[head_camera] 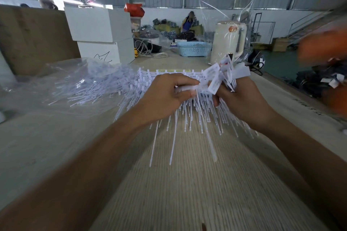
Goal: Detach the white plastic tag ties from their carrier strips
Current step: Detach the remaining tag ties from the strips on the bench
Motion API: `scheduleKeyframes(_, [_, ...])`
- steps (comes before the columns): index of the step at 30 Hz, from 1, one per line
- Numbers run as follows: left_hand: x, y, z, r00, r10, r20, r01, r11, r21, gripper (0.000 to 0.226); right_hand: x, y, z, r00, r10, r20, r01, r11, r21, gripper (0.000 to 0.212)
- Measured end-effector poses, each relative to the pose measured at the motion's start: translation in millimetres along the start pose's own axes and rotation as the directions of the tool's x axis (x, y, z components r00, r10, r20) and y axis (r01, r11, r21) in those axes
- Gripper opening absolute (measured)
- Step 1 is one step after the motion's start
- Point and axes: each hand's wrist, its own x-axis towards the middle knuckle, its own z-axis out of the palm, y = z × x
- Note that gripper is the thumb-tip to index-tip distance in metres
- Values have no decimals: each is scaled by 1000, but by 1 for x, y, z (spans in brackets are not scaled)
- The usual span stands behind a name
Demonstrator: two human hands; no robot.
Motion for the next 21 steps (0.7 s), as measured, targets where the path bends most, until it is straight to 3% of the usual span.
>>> scheduleKeyframes(5, [-3,-1,0,991,123,52,-130,978,166,29,4,8,-7,977,176,-124,-181,983,-36,37])
scheduleKeyframes(7, [-2,-3,0,989,145,12,-145,977,156,29,6,16,-20,942,285,-176,-266,956,122,26])
scheduleKeyframes(9, [-2,-3,1,986,165,-14,-162,977,136,30,6,19,-29,935,334,-119,-278,899,337,12])
scheduleKeyframes(11, [-2,-5,3,985,173,1,-171,976,134,30,5,18,-29,947,319,-28,-271,846,460,15])
scheduleKeyframes(17, [-3,-13,6,987,161,10,-161,978,132,32,0,4,-16,956,118,270,-261,763,591,29])
scheduleKeyframes(21, [-3,-15,7,988,156,-11,-152,975,163,32,-4,-2,-12,961,65,269,-205,820,534,41])
